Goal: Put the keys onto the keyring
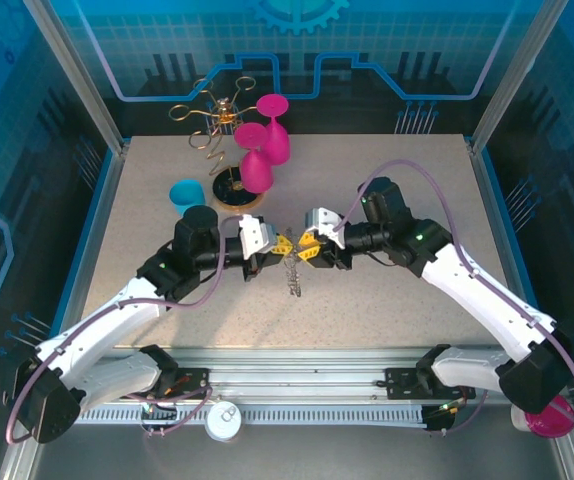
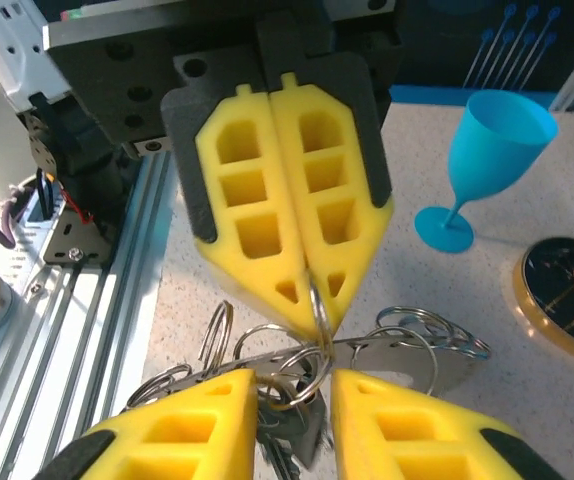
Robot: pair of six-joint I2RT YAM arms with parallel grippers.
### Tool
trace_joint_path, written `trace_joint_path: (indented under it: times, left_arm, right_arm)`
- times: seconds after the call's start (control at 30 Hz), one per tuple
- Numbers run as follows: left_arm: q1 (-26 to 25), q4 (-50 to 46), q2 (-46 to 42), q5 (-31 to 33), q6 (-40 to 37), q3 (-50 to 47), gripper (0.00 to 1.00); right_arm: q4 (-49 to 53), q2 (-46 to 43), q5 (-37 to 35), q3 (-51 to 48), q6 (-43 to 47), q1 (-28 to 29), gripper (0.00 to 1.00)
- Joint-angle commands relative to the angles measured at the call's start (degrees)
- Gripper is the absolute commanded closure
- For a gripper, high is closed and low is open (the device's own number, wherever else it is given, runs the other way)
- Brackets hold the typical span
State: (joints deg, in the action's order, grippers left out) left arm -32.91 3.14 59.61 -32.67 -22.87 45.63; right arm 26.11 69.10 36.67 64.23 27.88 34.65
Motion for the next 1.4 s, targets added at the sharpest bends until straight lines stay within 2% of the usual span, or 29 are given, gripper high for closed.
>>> trace_joint_path:
  times: [0.0,0.33,0.53,0.6,0.7,0.83,1.0,1.13,1.23,1.37]
  left_arm:
    - [0.86,5.75,-1.43,-4.56,2.86,-0.50,1.00]
    - [1.45,5.99,-1.43,-7.62,3.43,-0.75,1.00]
    - [1.86,7.05,-1.43,-9.02,3.96,-0.95,1.00]
    - [1.89,7.65,-1.30,-9.66,4.48,-1.01,1.00]
    - [1.97,7.76,-1.17,-10.05,4.62,-0.86,1.00]
    - [2.05,7.98,-1.01,-10.52,4.83,-0.63,1.00]
    - [2.07,8.85,-0.59,-11.23,5.66,-0.30,1.00]
    - [2.08,9.22,-0.14,-11.61,6.34,0.11,1.00]
    - [2.06,8.44,0.06,-10.30,6.43,0.33,1.00]
    - [2.08,3.42,0.05,-3.13,4.72,1.63,0.94]
  right_arm:
    - [-9.12,-1.17,5.30,-2.12,-4.85,-0.99,0.72]
    - [-10.63,-1.53,3.44,-2.12,-5.47,-1.47,0.69]
    - [-10.21,-0.65,4.73,-1.32,-5.55,-1.43,0.85]
    - [-10.28,-0.26,4.91,-1.04,-5.73,-1.44,0.83]
    - [-10.63,0.11,4.71,-0.70,-6.04,-1.52,0.74]
    - [-10.37,0.54,4.53,-0.38,-5.73,-1.61,0.75]
    - [-9.68,1.89,5.91,0.54,-5.03,-1.65,0.82]
    - [-9.42,2.53,7.10,1.45,-4.25,-1.62,0.99]
    - [-7.33,2.78,7.34,2.70,-2.44,-1.70,1.00]
    - [0.08,3.12,5.89,5.91,2.43,-1.70,1.00]
